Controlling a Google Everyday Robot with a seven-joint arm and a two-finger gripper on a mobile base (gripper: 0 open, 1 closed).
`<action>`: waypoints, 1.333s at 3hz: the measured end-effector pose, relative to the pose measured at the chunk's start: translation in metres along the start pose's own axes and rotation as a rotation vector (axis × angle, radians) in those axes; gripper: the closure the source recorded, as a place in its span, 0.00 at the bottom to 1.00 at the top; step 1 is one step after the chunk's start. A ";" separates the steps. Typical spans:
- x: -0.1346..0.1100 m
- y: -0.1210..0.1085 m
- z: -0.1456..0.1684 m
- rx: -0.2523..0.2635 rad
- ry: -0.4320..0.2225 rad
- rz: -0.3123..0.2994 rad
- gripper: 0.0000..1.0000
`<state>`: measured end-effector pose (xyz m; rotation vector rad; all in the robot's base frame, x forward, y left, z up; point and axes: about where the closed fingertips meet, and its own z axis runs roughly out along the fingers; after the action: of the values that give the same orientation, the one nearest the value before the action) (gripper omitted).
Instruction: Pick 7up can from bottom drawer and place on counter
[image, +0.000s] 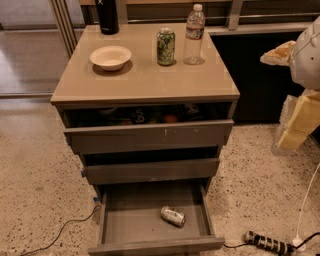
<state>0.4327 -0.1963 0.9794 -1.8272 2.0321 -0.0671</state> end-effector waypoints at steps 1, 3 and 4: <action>-0.010 0.017 0.041 -0.012 -0.039 -0.014 0.00; -0.021 0.031 0.119 -0.037 -0.037 -0.053 0.00; -0.022 0.023 0.173 -0.041 -0.031 -0.045 0.00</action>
Offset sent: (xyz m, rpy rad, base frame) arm -0.0001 0.0514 -0.1120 0.0533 0.0343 0.0801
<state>0.4690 -0.1321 0.8196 -1.8876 1.9853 -0.0094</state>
